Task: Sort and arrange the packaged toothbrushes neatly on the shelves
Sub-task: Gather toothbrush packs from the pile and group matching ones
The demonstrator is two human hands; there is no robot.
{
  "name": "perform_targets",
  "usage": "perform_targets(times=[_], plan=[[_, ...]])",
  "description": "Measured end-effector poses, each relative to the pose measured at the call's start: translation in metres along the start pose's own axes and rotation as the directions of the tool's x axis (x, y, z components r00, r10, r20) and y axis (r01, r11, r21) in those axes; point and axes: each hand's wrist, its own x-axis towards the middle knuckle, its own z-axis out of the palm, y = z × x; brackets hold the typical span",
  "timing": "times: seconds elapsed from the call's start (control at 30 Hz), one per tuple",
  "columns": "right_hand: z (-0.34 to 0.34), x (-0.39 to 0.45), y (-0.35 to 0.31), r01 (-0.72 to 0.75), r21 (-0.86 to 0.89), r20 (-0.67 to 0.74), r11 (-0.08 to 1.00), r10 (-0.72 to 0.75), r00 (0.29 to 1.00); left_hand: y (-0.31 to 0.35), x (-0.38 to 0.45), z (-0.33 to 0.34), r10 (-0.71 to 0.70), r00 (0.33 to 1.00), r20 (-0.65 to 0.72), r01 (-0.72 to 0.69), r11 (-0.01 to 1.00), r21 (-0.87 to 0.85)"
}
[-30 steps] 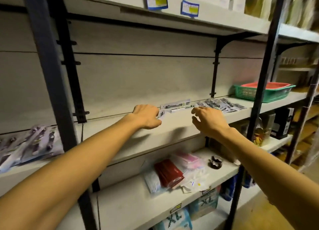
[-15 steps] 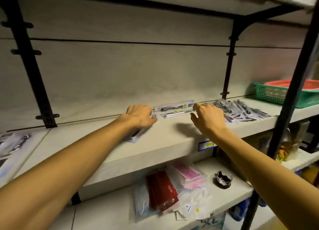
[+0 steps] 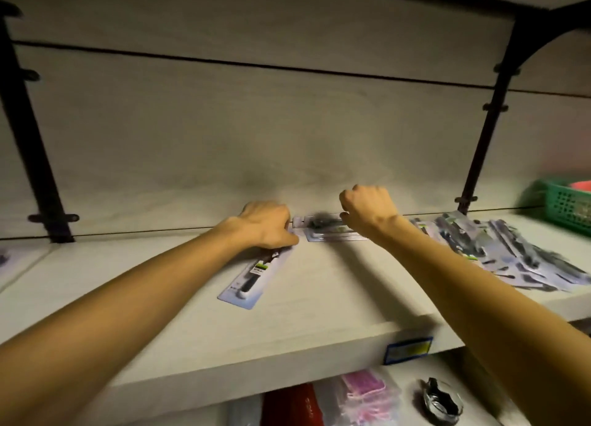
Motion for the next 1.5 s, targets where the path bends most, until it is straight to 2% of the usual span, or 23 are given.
perform_targets(times=[0.13, 0.23, 0.33, 0.43, 0.6, 0.7, 0.83, 0.97, 1.03, 1.17, 1.3, 1.4, 1.5], plan=[[0.01, 0.02, 0.0, 0.033, -0.008, -0.019, 0.999, -0.033, 0.999, 0.003, 0.01, 0.009, 0.009, 1.0, -0.012, -0.008, 1.0, 0.013], [0.021, 0.027, 0.001, 0.094, -0.065, 0.0, 0.993, -0.095, 0.996, 0.003, 0.014, 0.015, 0.006, 1.0, 0.011, -0.005, 0.999, -0.038], [0.028, 0.036, 0.007, 0.156, -0.089, 0.045, 0.984, -0.152, 0.987, -0.002, 0.018, 0.015, -0.002, 0.996, 0.09, 0.012, 0.993, -0.115], [0.033, 0.046, 0.013, 0.233, -0.139, 0.03, 0.962, -0.231, 0.972, -0.008, 0.022, 0.012, -0.02, 0.981, 0.192, 0.053, 0.984, -0.171], [0.046, 0.049, 0.018, 0.325, -0.174, -0.055, 0.93, -0.339, 0.939, -0.02, 0.026, 0.012, -0.05, 0.959, 0.278, 0.125, 0.958, -0.257], [0.046, 0.041, 0.027, 0.341, -0.166, -0.167, 0.925, -0.367, 0.915, -0.026, 0.027, 0.01, -0.051, 0.964, 0.262, 0.141, 0.93, -0.339], [0.042, 0.033, 0.038, 0.27, -0.086, -0.34, 0.959, -0.283, 0.897, -0.019, 0.032, 0.002, -0.056, 0.983, 0.175, 0.129, 0.888, -0.442], [0.041, 0.029, 0.047, 0.197, 0.033, -0.442, 0.98, -0.162, 0.882, -0.008, 0.03, -0.009, -0.075, 0.991, 0.115, 0.126, 0.824, -0.553], [0.044, 0.029, 0.047, 0.176, 0.089, -0.451, 0.98, -0.118, 0.885, -0.005, 0.029, -0.012, -0.09, 0.992, 0.091, 0.126, 0.813, -0.569], [0.047, 0.035, 0.035, 0.161, 0.14, -0.439, 0.977, -0.084, 0.894, 0.001, 0.027, -0.013, -0.126, 0.991, 0.055, 0.137, 0.865, -0.482], [0.046, 0.042, 0.024, 0.101, 0.335, -0.383, 0.937, 0.038, 0.923, 0.001, 0.026, -0.014, -0.157, 0.987, 0.031, 0.155, 0.888, -0.433], [0.042, 0.042, 0.021, 0.114, 0.461, -0.39, 0.88, 0.086, 0.917, 0.0, 0.024, -0.013, -0.177, 0.984, 0.019, 0.168, 0.884, -0.436], [0.038, 0.042, 0.02, 0.12, 0.459, -0.423, 0.88, 0.098, 0.901, 0.0, 0.023, -0.011, -0.189, 0.982, 0.014, 0.174, 0.871, -0.46]])
